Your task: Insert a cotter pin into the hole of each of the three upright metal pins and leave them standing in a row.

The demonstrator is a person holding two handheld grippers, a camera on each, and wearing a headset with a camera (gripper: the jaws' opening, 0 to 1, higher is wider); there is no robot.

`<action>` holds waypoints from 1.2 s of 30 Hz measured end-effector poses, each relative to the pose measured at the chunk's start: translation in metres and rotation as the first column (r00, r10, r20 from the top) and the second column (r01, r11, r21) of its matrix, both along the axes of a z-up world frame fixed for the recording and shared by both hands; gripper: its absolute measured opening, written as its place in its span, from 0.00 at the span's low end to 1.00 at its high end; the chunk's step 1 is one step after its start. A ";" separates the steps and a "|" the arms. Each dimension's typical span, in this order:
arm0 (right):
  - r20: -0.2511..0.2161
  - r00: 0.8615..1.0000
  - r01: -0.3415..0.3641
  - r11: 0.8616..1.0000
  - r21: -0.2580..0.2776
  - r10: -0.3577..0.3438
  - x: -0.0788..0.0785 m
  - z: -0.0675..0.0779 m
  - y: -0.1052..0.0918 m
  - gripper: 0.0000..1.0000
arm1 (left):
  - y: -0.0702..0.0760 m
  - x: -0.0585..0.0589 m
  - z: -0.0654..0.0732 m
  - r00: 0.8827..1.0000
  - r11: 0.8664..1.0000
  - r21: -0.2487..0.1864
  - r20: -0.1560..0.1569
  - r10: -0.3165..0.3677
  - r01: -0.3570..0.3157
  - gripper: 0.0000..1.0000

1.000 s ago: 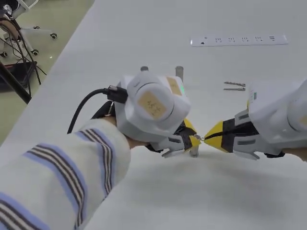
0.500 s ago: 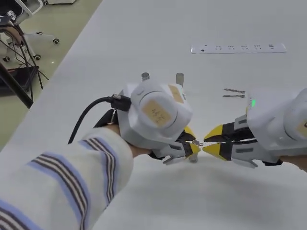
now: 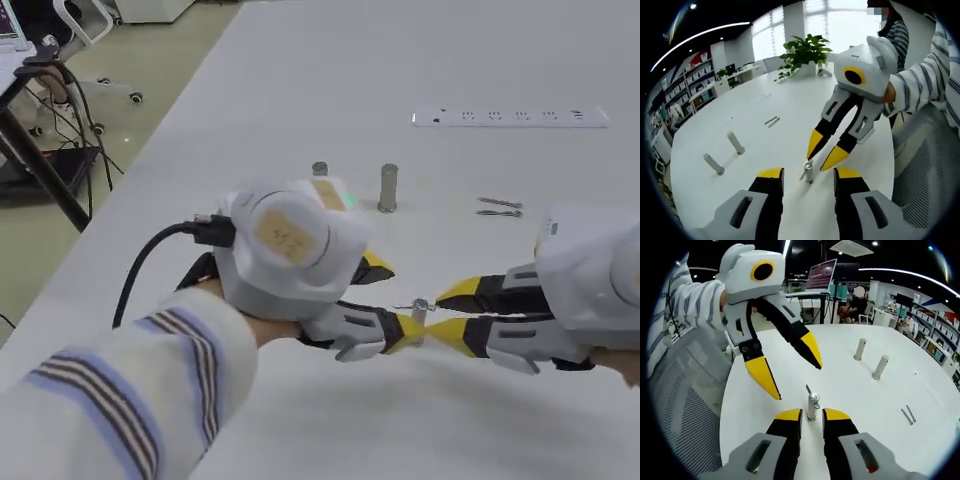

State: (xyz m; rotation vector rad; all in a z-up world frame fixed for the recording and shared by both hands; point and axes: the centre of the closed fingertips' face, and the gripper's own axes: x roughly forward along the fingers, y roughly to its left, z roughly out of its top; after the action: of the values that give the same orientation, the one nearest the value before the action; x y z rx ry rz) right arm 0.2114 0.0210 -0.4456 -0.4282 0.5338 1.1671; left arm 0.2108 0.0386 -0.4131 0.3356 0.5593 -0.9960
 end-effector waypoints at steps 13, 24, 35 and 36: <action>-0.095 0.991 0.105 0.992 0.066 -0.098 0.004 -0.011 0.006 0.15 | 0.038 -0.012 0.009 0.978 0.962 -0.175 -0.064 0.201 -0.209 0.60; -0.097 0.989 0.114 0.992 0.048 -0.109 0.005 -0.019 0.010 0.14 | 0.044 -0.019 0.012 0.967 0.938 -0.235 -0.064 0.245 -0.254 0.95; -0.097 0.988 0.127 0.991 0.039 -0.122 0.013 -0.024 0.013 0.14 | 0.044 -0.032 0.003 0.975 0.957 -0.189 -0.050 0.215 -0.221 0.99; -0.095 0.988 0.126 0.991 0.036 -0.122 0.013 -0.025 0.013 0.14 | 0.045 -0.032 0.003 0.975 0.958 -0.184 -0.047 0.215 -0.220 0.99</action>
State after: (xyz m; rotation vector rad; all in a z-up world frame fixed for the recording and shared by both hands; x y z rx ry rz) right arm 0.2243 0.0338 -0.4702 -0.3012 0.6066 1.0802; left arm 0.1784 0.0831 -0.4106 0.0894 0.5093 -0.8331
